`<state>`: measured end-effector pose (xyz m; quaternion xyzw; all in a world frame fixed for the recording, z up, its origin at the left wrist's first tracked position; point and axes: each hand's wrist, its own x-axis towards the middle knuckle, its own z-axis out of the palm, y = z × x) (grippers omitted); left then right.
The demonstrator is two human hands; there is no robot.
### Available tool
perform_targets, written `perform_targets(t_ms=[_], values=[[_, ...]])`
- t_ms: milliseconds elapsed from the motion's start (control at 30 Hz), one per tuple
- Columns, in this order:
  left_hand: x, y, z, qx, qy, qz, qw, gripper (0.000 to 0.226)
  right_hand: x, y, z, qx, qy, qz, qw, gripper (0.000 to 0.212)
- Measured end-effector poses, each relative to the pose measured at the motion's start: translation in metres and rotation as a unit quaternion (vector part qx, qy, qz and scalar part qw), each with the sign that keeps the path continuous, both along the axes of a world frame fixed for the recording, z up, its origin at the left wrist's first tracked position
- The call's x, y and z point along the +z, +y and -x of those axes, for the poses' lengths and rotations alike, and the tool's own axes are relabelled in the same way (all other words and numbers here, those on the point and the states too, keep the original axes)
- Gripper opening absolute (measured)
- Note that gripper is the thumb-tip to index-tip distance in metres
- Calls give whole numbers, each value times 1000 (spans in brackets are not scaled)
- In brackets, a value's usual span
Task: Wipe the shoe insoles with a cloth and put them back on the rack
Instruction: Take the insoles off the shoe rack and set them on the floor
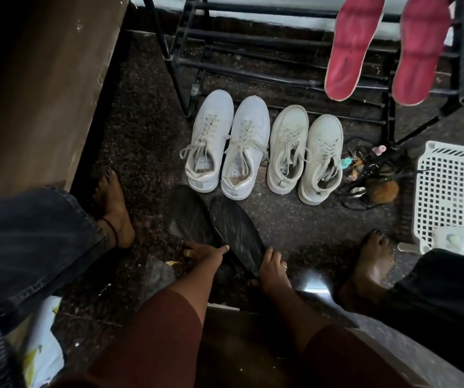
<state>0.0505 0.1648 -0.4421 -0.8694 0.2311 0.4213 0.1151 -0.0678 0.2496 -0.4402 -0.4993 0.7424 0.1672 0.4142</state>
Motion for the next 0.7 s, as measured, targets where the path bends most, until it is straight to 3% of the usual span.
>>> perform_targets(t_ms=[100, 267, 467, 600, 700], values=[[7, -3, -4, -12, -5, 19, 1000, 117, 5, -1, 2, -43, -19, -13, 999, 99], [28, -11, 11, -60, -18, 85, 994, 99, 19, -16, 14, -98, 5, 11, 995, 61], [70, -44, 67, -173, -50, 251, 951, 76, 59, -61, 70, -106, 54, 144, 982, 52], [101, -90, 126, -229, -5, 335, 914, 73, 97, -104, 125, -113, 136, 341, 923, 38], [123, -130, 171, -267, 39, 400, 876, 72, 122, -139, 169, -137, 202, 424, 872, 32]])
